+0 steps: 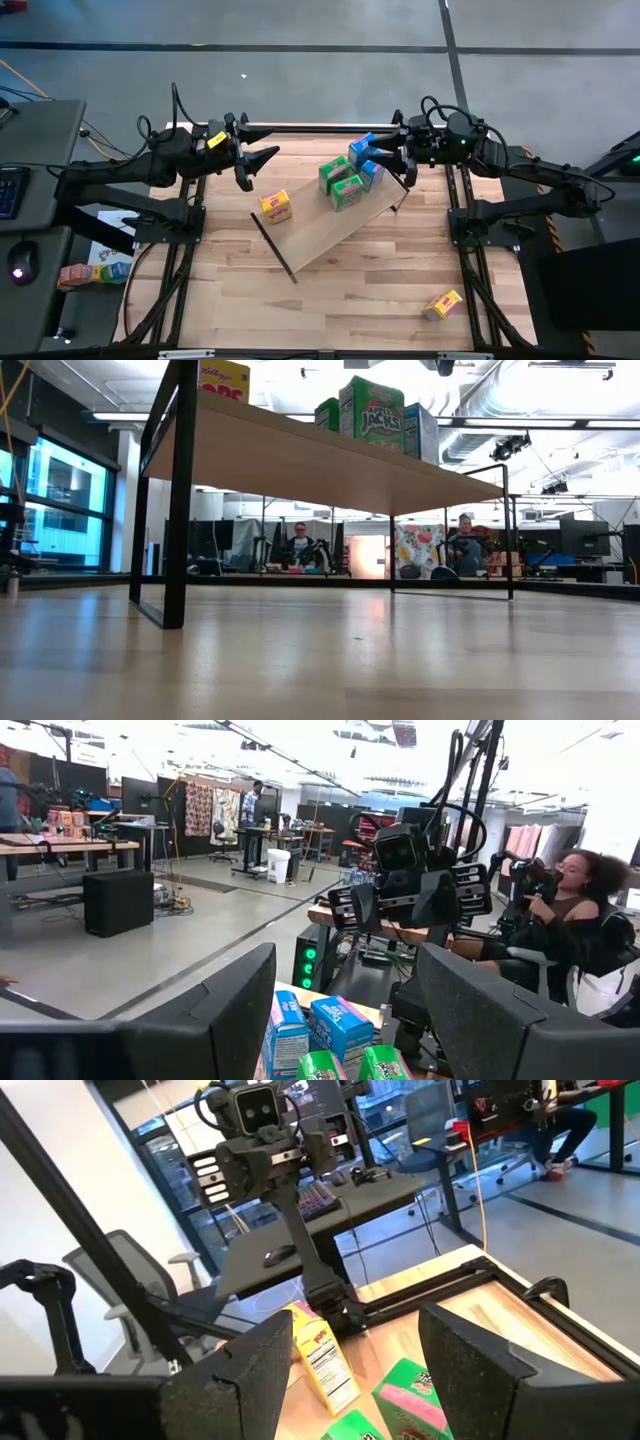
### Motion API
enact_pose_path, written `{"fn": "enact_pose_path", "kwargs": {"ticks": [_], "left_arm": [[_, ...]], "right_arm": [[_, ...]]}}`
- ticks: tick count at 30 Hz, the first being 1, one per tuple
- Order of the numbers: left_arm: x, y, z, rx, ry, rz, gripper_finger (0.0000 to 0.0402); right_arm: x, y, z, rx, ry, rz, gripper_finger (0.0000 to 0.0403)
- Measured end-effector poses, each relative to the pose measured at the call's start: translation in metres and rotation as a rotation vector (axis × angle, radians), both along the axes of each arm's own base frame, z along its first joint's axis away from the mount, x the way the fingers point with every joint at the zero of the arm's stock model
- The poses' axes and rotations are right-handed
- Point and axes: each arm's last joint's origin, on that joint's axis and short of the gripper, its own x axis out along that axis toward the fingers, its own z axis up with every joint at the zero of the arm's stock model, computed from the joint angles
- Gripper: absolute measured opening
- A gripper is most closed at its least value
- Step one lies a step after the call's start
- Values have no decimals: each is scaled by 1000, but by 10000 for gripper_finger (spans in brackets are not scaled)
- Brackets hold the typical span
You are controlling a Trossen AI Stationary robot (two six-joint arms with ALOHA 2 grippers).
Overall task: Stack cereal on shelf
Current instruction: Put the yellow cereal box on the shelf aligned with the other yellow cereal box
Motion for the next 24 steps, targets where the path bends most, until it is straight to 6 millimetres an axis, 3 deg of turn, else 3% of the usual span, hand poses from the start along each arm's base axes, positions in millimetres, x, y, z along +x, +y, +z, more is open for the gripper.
{"fn": "enact_pose_path", "kwargs": {"ticks": [16, 24], "left_arm": [[0, 0, 0, 0, 1, 0, 236], [0, 0, 0, 0, 0, 0, 236]], "right_arm": [[0, 0, 0, 4, -2, 6, 209], [1, 10, 11, 133, -78, 117, 209]]}}
